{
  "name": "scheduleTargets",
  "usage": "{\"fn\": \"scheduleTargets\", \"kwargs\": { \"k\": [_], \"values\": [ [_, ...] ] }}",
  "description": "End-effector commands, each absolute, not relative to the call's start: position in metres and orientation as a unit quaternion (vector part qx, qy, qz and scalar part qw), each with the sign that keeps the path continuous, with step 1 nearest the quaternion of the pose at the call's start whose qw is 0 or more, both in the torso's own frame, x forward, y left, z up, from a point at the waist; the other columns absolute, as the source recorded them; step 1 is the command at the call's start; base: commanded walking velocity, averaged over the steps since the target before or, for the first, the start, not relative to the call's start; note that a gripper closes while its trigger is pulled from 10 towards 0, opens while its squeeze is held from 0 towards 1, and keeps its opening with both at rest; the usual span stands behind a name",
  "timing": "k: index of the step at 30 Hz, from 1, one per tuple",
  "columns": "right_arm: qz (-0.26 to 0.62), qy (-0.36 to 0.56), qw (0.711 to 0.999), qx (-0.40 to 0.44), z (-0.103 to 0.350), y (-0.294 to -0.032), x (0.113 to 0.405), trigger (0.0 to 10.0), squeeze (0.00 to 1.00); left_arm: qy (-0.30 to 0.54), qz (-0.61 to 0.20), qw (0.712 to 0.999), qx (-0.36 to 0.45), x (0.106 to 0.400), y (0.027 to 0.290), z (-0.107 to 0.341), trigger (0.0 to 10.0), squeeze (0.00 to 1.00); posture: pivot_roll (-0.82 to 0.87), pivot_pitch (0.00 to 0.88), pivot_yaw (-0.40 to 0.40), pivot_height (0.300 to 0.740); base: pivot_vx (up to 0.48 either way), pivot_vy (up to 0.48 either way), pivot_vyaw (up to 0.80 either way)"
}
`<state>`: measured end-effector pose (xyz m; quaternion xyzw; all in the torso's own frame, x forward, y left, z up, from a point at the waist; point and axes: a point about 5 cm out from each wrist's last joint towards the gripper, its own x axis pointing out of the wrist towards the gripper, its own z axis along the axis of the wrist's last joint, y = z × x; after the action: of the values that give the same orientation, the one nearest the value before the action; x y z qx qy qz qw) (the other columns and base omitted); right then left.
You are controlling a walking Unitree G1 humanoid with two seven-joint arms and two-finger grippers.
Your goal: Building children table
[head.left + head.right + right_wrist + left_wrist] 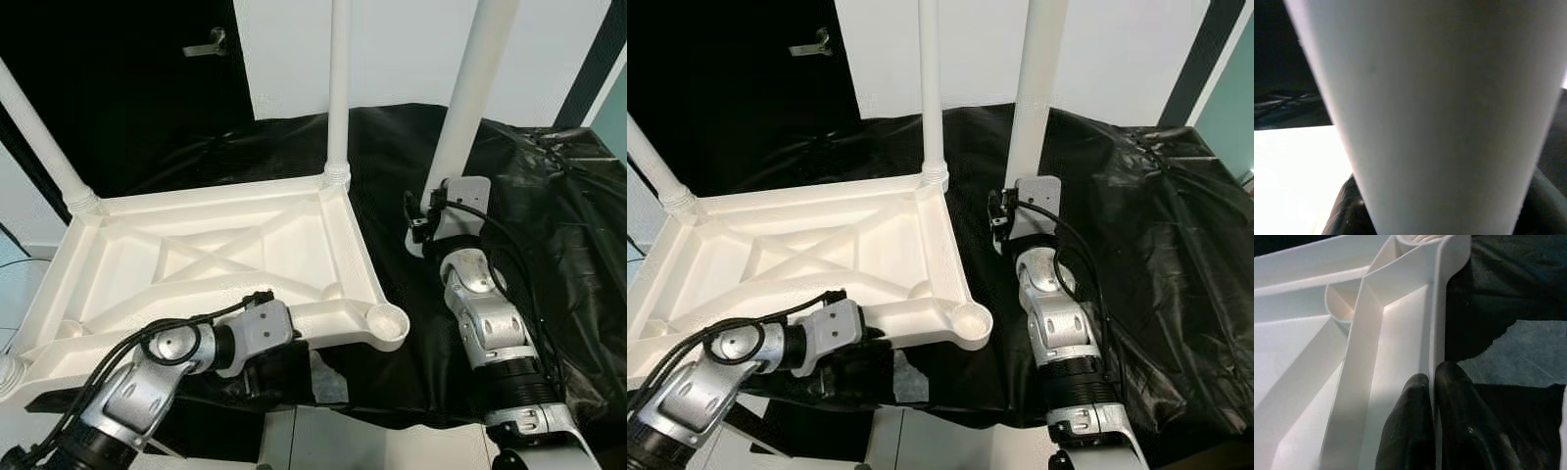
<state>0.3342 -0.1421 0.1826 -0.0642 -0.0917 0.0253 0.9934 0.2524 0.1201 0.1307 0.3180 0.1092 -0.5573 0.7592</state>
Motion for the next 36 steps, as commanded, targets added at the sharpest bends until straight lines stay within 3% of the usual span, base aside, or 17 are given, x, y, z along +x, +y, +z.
{"fn": "scheduleTargets", "kwargs": {
  "k": [1, 6, 7, 18, 36],
  "values": [
    [0.036, -0.103, 0.992, -0.063, 0.185, -0.138, 0.332, 10.0, 0.00, 0.117, -0.543, 0.768, 0.319, 0.255, 0.121, 0.128, 0.0, 0.00, 0.06, 0.000, 0.051, 0.740, 0.000, 0.000, 0.00],
    [0.037, -0.103, 0.992, -0.064, 0.185, -0.137, 0.332, 10.0, 0.00, 0.115, -0.547, 0.765, 0.320, 0.255, 0.119, 0.128, 0.0, 0.00, 0.05, 0.000, 0.051, 0.740, 0.000, 0.000, 0.00],
    [0.052, -0.101, 0.992, -0.056, 0.183, -0.131, 0.326, 10.0, 0.00, 0.116, -0.535, 0.769, 0.330, 0.262, 0.112, 0.126, 10.0, 0.00, 0.03, 0.000, 0.063, 0.740, 0.000, 0.000, 0.00],
    [0.103, -0.090, 0.991, -0.006, 0.179, -0.102, 0.304, 10.0, 0.00, 0.115, -0.454, 0.822, 0.325, 0.292, 0.086, 0.127, 10.0, 0.00, 0.01, 0.000, 0.069, 0.740, 0.000, 0.000, 0.00],
    [0.029, -0.035, 0.998, 0.044, 0.163, -0.127, 0.275, 10.0, 0.00, 0.119, -0.434, 0.826, 0.338, 0.303, 0.096, 0.129, 10.0, 0.00, -0.01, 0.000, 0.082, 0.740, 0.000, 0.000, 0.00]
  ]
}}
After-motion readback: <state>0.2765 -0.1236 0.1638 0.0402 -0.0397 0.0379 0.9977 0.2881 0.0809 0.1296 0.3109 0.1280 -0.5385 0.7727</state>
